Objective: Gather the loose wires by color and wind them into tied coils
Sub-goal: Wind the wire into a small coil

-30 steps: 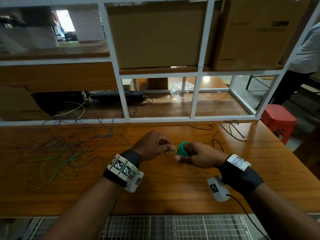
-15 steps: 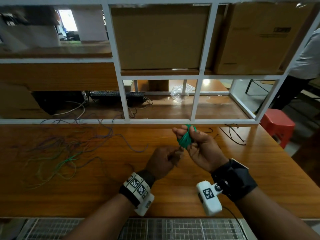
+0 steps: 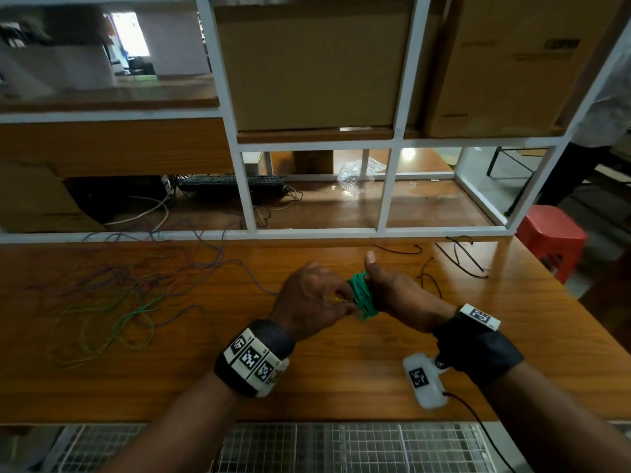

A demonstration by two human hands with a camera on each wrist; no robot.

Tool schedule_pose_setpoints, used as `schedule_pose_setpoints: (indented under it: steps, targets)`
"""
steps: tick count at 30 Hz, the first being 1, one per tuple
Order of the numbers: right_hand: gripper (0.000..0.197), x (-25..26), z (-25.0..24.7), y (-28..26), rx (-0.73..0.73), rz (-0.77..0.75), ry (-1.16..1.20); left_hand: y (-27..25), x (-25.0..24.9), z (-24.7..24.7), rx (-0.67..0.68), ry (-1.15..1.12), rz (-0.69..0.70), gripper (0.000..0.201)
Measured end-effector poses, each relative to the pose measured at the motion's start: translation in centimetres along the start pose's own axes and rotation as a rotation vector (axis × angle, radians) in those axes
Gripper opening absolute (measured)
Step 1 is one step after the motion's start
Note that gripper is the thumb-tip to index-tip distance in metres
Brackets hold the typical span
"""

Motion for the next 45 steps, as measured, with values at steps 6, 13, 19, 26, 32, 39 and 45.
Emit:
schedule_pose_setpoints:
  steps: [6,13,19,26,32,39,45]
  targets:
    - [0.08,1.3,1.7,-2.1,0.247,-0.05,0.09,0.2,-1.0,0.3,0.147,-0.46,-0.133,0.08]
    - [0.07,0.3,2.6,-2.5,0.522,0.007,0.442,-1.6,-0.5,2.9,0.074,-1.011,-0.311,0.038]
    - [0.045,-1.9,2.7,-2.5,0.596,-0.02,0.481,-2.2,-1.4,3.8,0.042,-1.114,-0.286,0.037]
    - [0.034,-0.5,2.3,-2.3,0.544,-0.047,0.716,-1.4,-0.5,3.2,-0.033,-0.975,-0.283,0.032]
    - [0.033,-0.1,1.4,-2.5,0.567,0.007,0.752,-0.7,0.2,2.0,-0.024,-0.969,-0.26,0.022]
    - [0.025,-1.3,-1.6,-0.6,0.11,0.038,0.548,-1.7,2.0,1.5,-0.135,-0.89,-0.314,0.017]
    - [0.055,-0.5,-0.8,-2.6,-0.015,-0.088,0.41,-3.5,3.7,2.1,-0.304,-0.908,-0.465,0.019]
Point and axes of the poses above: each hand's wrist, its own y-axis towards the middle knuckle, its own z-axis out of the palm, x = y × z, the point moved 8 cm from there along y, towards the middle knuckle, and after that the axes turned 7 degrees about -y, right-handed, at the moved point
